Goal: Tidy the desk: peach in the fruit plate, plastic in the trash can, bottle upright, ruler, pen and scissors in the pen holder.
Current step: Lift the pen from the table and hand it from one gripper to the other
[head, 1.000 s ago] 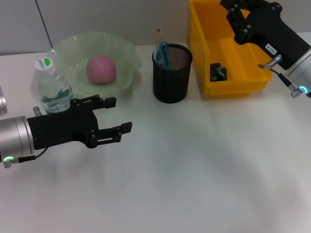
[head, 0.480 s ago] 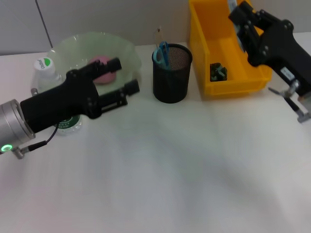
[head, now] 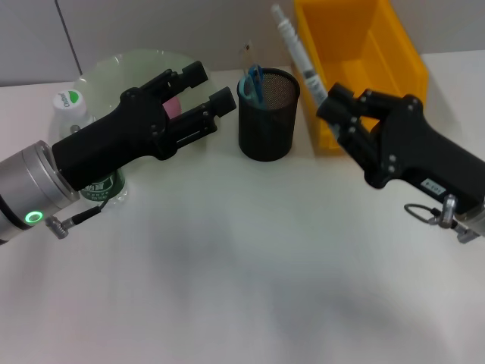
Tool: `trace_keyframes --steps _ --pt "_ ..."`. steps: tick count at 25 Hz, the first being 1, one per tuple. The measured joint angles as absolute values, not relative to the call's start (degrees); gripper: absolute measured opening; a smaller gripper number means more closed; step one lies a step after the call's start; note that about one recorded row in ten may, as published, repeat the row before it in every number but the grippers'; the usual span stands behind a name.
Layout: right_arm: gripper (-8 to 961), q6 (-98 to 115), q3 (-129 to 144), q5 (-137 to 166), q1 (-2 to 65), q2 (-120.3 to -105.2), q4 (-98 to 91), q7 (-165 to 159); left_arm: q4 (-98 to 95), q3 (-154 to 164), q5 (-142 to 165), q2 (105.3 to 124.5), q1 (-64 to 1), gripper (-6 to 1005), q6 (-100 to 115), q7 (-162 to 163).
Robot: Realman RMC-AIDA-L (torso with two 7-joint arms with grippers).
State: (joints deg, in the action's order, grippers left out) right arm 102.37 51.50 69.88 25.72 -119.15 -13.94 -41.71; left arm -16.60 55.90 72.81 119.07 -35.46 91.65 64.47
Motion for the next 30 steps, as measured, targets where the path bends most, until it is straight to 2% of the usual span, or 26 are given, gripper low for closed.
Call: trace_keyframes --steps 30 --pt "127 97.49 53.16 71.33 31.85 -119.88 -6.05 -33.27 -11.16 57.05 68.45 119.18 -36.97 666 93.72 62.50"
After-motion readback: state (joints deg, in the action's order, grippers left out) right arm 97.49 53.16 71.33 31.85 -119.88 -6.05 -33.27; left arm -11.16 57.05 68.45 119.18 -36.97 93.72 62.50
